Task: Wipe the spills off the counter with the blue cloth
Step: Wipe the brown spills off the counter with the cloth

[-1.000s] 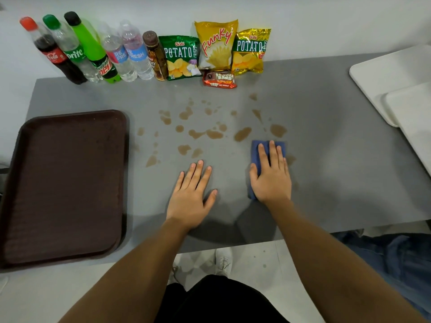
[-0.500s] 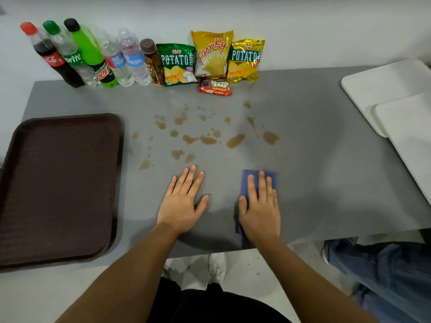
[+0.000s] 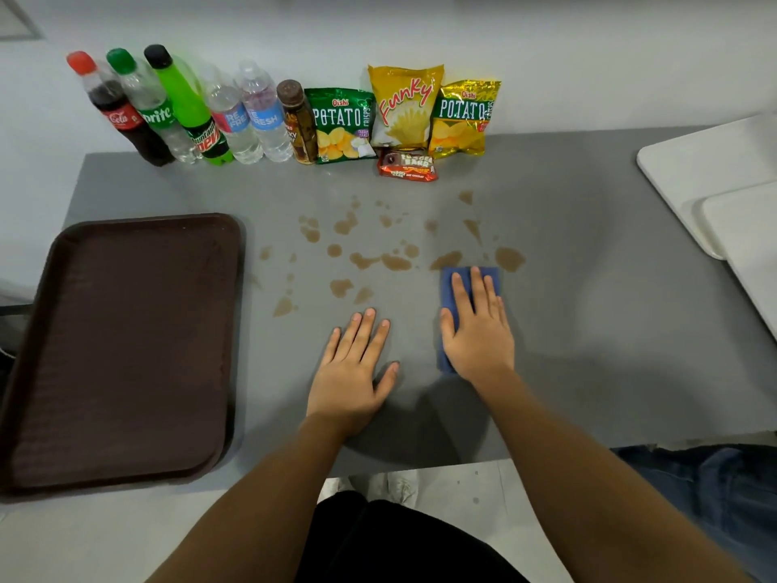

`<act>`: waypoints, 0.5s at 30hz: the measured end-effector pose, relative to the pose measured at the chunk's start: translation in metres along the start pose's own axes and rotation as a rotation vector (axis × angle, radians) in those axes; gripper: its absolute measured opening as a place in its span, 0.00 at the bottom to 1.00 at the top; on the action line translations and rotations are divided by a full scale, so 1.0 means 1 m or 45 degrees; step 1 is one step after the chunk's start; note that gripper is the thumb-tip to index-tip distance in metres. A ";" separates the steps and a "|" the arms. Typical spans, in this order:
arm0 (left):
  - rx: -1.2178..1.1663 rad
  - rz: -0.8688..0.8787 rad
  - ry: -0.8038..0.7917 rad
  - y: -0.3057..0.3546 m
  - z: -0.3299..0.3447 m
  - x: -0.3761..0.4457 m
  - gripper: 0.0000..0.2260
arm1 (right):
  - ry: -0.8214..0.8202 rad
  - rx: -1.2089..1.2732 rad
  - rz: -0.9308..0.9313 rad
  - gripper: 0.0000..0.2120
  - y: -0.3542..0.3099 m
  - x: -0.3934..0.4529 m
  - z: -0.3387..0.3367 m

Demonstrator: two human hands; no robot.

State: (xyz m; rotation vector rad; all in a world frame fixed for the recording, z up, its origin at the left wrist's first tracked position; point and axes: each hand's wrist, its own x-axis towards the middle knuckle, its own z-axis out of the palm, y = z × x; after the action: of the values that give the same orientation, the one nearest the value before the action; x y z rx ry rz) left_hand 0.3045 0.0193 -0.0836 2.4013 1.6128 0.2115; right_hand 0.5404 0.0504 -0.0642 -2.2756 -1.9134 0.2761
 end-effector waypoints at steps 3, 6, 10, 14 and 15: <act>0.002 0.010 -0.046 -0.001 -0.001 0.001 0.31 | -0.029 0.011 0.087 0.31 0.005 -0.014 -0.001; 0.011 -0.003 -0.128 -0.001 -0.003 0.002 0.32 | -0.054 0.036 0.125 0.31 0.001 -0.035 0.000; -0.030 -0.008 -0.162 0.001 -0.011 0.003 0.31 | -0.048 0.028 0.155 0.31 -0.023 -0.060 0.007; -0.195 -0.009 -0.076 0.001 -0.020 0.003 0.27 | -0.081 0.009 0.156 0.31 -0.052 -0.070 0.017; -0.221 -0.005 -0.052 0.000 -0.022 0.003 0.26 | -0.083 0.017 0.144 0.31 -0.059 -0.071 0.018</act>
State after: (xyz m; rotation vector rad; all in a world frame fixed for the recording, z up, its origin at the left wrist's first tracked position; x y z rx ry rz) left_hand 0.3001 0.0242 -0.0624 2.2571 1.5151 0.2876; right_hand 0.4678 -0.0089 -0.0652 -2.3984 -1.8090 0.3811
